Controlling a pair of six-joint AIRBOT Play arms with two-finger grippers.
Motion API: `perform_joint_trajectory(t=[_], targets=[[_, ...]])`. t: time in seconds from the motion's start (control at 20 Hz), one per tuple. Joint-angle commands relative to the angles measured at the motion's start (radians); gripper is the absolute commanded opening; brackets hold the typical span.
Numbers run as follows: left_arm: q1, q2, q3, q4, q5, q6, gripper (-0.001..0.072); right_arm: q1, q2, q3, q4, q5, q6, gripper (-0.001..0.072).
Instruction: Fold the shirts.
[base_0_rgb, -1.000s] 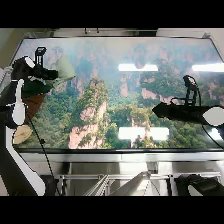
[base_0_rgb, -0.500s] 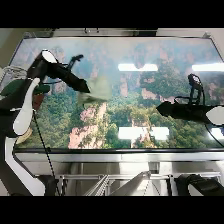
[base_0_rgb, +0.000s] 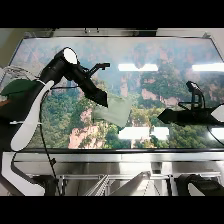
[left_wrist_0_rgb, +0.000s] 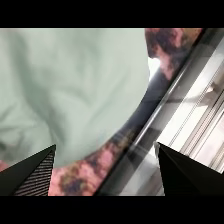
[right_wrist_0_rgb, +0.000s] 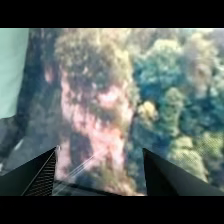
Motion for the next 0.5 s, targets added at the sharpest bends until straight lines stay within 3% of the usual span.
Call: perform_joint_trajectory(t=[0.0,0.15,0.3,0.45], targets=[[0.066,0.097,-0.106,0.039,-0.014,-0.039,0.0708,-0.004,-0.097,0.015,0.268,-0.001,-0.196,0.0597],[0.185,0.177,-0.357,0.037,0.098,-0.042,0.0708,0.041,-0.286,0.092,0.504,0.008,-0.375,0.0574],[0.265,0.185,-0.563,0.029,0.239,-0.027,0.0708,0.136,-0.472,0.182,0.514,-0.003,-0.39,0.0573],[0.262,0.11,-0.609,0.015,0.298,0.014,0.0707,0.194,-0.614,0.233,0.515,-0.006,-0.386,0.0573]])
